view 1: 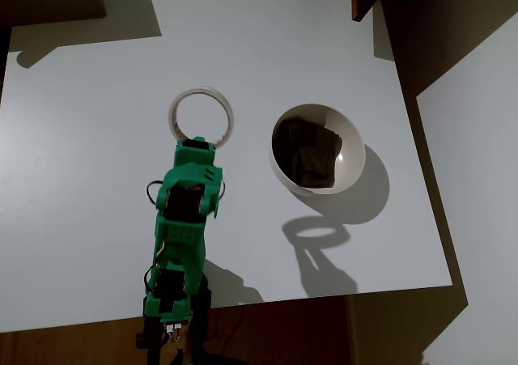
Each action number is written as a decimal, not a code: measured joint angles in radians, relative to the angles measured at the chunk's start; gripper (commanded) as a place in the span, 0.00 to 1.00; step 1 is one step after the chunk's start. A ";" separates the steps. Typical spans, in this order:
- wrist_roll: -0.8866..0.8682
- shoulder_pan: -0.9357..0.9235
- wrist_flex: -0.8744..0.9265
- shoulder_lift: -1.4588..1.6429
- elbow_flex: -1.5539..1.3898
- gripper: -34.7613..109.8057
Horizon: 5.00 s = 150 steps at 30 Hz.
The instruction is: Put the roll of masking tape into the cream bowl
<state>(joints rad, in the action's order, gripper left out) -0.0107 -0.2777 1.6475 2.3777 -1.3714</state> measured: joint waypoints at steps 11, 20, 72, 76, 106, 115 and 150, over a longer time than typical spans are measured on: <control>0.101 -0.391 -0.100 0.060 -0.051 0.18; 0.110 -0.600 -0.367 -0.258 -0.052 0.18; 0.084 -0.683 -0.528 -1.184 0.383 0.34; 0.069 -0.683 -0.528 -1.184 0.405 0.33; 0.011 -0.660 -0.509 -1.161 0.408 0.18; -0.035 -0.557 -0.365 -0.894 0.408 0.18; -0.028 0.236 -0.043 0.017 -0.207 0.18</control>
<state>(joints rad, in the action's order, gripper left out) -0.0383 -0.0414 1.6045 2.3945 -1.5785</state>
